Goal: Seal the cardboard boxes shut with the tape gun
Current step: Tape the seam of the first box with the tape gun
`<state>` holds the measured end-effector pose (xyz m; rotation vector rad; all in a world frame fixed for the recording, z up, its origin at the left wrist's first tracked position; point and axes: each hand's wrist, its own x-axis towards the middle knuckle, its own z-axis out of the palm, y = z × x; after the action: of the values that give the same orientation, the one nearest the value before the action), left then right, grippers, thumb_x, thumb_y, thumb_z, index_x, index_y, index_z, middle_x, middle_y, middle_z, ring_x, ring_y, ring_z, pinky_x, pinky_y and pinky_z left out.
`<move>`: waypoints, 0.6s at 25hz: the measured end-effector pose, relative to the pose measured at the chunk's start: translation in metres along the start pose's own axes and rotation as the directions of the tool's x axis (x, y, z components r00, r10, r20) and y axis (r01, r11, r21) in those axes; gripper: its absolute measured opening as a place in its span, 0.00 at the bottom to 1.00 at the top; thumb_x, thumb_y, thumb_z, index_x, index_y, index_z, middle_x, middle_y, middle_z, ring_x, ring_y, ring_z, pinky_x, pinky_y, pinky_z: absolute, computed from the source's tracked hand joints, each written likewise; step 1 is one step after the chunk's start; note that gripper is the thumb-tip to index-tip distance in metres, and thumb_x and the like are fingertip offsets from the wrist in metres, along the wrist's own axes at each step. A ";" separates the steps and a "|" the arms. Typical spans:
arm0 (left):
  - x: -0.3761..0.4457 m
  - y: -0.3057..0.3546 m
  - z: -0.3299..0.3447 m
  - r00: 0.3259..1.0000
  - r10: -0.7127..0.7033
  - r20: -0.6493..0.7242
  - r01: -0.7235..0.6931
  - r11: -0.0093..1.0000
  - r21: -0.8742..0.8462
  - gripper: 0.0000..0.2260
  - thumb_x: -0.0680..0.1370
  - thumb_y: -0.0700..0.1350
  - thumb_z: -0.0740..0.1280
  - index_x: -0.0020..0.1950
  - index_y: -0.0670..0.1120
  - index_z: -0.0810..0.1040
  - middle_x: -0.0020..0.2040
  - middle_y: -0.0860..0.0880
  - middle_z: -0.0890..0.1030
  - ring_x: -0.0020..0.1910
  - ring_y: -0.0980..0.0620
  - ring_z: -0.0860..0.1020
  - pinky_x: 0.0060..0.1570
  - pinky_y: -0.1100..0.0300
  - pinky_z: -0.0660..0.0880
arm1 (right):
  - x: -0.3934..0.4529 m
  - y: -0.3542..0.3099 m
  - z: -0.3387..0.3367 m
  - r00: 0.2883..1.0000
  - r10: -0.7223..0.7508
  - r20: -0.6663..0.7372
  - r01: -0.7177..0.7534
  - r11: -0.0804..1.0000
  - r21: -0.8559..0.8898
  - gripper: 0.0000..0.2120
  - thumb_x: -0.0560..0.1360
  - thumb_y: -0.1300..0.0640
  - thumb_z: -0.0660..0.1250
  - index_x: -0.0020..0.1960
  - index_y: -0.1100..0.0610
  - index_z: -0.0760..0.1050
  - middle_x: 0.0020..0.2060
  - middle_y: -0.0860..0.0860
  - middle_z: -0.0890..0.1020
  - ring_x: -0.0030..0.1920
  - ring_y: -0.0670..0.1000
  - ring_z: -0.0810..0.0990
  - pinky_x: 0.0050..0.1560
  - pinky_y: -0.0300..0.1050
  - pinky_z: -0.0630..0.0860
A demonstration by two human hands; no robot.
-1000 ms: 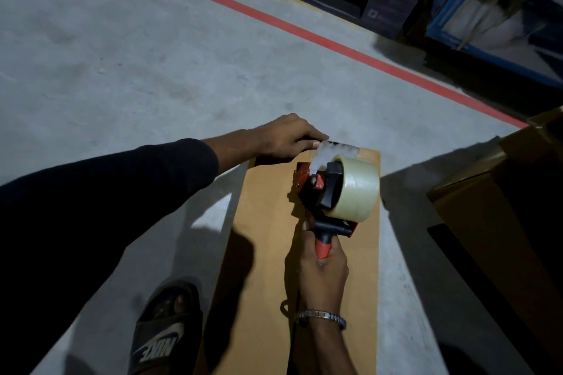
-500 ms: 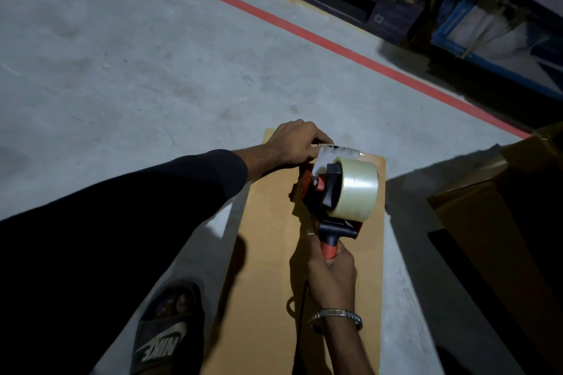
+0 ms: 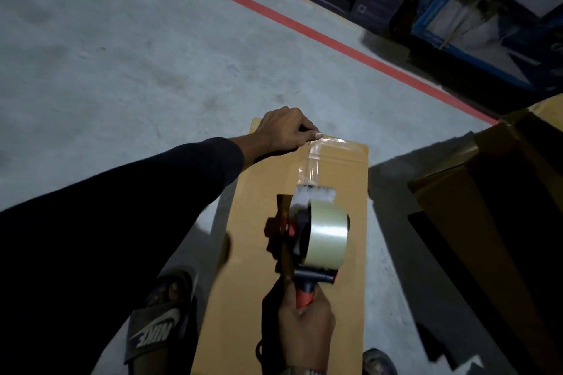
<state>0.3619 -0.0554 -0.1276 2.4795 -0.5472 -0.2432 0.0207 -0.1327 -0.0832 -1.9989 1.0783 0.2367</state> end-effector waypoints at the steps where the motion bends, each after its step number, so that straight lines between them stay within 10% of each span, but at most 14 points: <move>1: 0.000 0.000 0.000 1.000 -0.008 0.013 0.008 1.000 0.014 0.14 0.79 0.65 0.64 0.56 0.63 0.87 0.45 0.57 0.88 0.46 0.54 0.83 0.46 0.56 0.77 | -0.010 0.010 0.000 1.000 -0.008 -0.008 0.008 1.000 -0.012 0.12 0.76 0.43 0.68 0.49 0.51 0.81 0.34 0.46 0.80 0.36 0.48 0.75 0.39 0.40 0.70; 6: 0.001 0.007 -0.002 0.981 0.018 0.193 -0.041 0.992 0.117 0.19 0.84 0.62 0.56 0.66 0.58 0.82 0.59 0.52 0.85 0.61 0.45 0.81 0.50 0.52 0.72 | -0.016 0.021 0.002 0.998 0.064 0.002 -0.063 0.992 0.109 0.08 0.74 0.47 0.72 0.40 0.49 0.80 0.30 0.48 0.82 0.35 0.47 0.80 0.41 0.41 0.76; 9: -0.026 0.005 0.003 0.974 0.070 0.216 -0.145 0.923 0.356 0.30 0.86 0.65 0.45 0.85 0.55 0.52 0.84 0.43 0.57 0.83 0.42 0.56 0.76 0.40 0.56 | -0.008 0.012 0.001 0.998 -0.002 0.060 -0.003 0.997 0.082 0.09 0.76 0.48 0.72 0.40 0.52 0.79 0.30 0.48 0.82 0.34 0.47 0.80 0.39 0.41 0.76; 11: -0.054 0.001 0.006 0.936 0.194 0.293 -0.311 0.844 0.436 0.30 0.85 0.66 0.40 0.85 0.57 0.43 0.85 0.43 0.41 0.84 0.43 0.42 0.79 0.36 0.42 | -0.005 0.005 0.003 0.997 -0.023 0.075 0.017 0.996 0.085 0.11 0.76 0.47 0.71 0.40 0.52 0.78 0.29 0.49 0.81 0.34 0.48 0.80 0.40 0.43 0.79; 15: -0.082 -0.015 -0.011 0.865 0.313 0.393 -0.484 0.728 0.485 0.29 0.85 0.61 0.38 0.85 0.55 0.40 0.85 0.45 0.41 0.84 0.45 0.43 0.80 0.37 0.47 | -0.006 -0.011 0.006 0.994 -0.063 0.087 0.048 0.985 0.166 0.08 0.78 0.48 0.71 0.42 0.51 0.79 0.32 0.48 0.82 0.35 0.46 0.80 0.39 0.40 0.76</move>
<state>0.2958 -0.0031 -0.1235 2.8100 -1.4605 -0.2956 0.0269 -0.1217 -0.0773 -1.8499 0.9515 0.2025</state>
